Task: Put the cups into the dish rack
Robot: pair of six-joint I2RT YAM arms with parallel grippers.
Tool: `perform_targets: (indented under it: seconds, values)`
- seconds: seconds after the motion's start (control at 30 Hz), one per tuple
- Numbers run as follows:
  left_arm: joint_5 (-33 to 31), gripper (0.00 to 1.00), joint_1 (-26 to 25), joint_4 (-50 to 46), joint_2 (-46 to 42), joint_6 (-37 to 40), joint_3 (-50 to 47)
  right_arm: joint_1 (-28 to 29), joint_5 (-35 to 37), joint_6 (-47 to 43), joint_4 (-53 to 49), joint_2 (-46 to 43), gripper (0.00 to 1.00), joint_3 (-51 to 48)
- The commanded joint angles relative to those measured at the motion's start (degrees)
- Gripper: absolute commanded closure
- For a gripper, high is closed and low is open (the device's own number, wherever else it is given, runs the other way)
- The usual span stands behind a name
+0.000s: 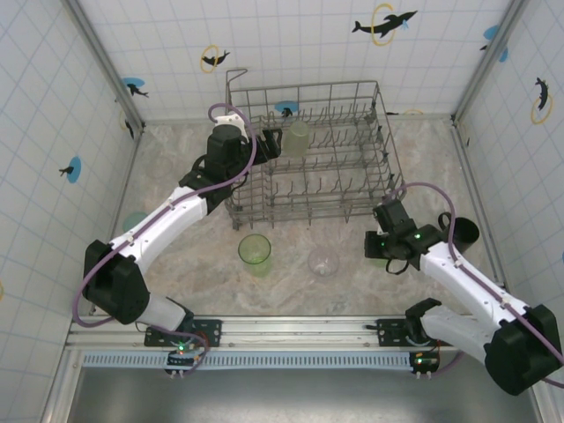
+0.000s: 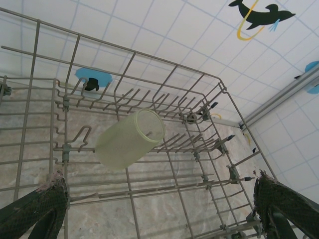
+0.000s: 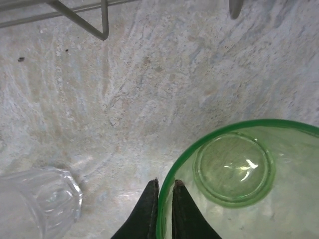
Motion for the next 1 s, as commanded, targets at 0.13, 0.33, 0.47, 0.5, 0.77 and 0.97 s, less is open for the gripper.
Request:
perform_targets:
  seconds: [0.13, 0.33, 0.47, 0.5, 0.77, 0.97]
  values:
    - [-0.4, 0.02, 0.4, -1.0, -0.3, -0.7, -0.2, 0.0, 7.0, -1.0, -4.0, -1.7, 1.0, 0.8]
    - [-1.8, 0.03, 0.4, -0.9, -1.4, -0.8, -0.7, -2.0, 12.7, -1.9, -8.1, -0.3, 1.0, 5.2]
    - [-2.1, 0.02, 0.4, -0.6, -1.6, -0.8, -0.8, -5.3, 13.1, -4.4, -8.6, 0.2, 1.0, 7.7]
    - [-1.8, 0.02, 0.4, -0.6, -1.5, -0.8, -0.7, -6.3, 13.3, -5.2, -8.4, 0.3, 1.0, 8.1]
    - [-1.9, 0.02, 0.4, -0.7, -1.3, -1.1, -0.6, -12.7, 11.3, -8.5, -7.9, 1.6, 1.0, 12.5]
    - [-1.8, 0.02, 0.4, -0.7, -1.1, -1.0, -0.6, -17.2, 11.9, -11.0, -7.4, 2.9, 1.0, 17.1]
